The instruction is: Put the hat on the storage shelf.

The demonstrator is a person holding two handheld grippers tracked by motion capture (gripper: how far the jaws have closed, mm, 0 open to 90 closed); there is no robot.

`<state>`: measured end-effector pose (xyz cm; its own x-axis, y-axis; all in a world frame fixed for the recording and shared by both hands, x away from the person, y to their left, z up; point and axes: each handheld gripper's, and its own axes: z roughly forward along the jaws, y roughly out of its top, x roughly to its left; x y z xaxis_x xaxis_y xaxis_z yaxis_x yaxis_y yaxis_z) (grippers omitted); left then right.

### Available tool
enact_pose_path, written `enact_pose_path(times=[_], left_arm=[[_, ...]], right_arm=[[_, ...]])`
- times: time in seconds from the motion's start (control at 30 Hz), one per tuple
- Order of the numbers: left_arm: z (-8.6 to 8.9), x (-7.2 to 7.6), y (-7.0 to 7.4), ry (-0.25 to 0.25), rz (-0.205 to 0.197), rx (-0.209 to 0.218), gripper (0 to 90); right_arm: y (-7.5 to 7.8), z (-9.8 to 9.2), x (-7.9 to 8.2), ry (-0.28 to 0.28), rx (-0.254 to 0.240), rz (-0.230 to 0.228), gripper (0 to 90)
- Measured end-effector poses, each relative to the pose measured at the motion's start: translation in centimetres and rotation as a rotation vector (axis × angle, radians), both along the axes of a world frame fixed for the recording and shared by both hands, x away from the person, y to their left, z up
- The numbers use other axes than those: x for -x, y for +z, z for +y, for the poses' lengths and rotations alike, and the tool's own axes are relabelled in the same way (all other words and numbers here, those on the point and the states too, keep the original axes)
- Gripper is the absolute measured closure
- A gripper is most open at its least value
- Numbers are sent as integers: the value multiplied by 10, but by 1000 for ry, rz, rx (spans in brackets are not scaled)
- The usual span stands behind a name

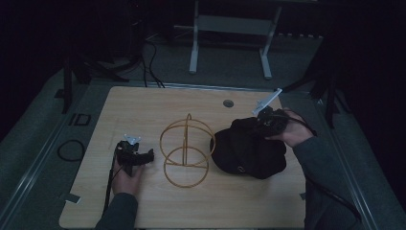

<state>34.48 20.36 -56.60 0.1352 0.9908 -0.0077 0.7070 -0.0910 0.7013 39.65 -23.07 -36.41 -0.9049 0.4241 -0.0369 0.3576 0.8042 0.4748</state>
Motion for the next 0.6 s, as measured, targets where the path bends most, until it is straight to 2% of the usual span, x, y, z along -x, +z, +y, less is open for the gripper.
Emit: enact_pose_path(times=[0.17, 0.33, 0.6], left_arm=[[0, 0, 0, 0, 0, 0, 115], [0, 0, 0, 0, 0, 0, 115], [0, 0, 0, 0, 1, 0, 115]], right_arm=[[12, -8, -1, -1, -30, -6, 861], [21, -12, -2, -6, -36, -13, 861], [38, -23, -5, -19, -97, -29, 861]])
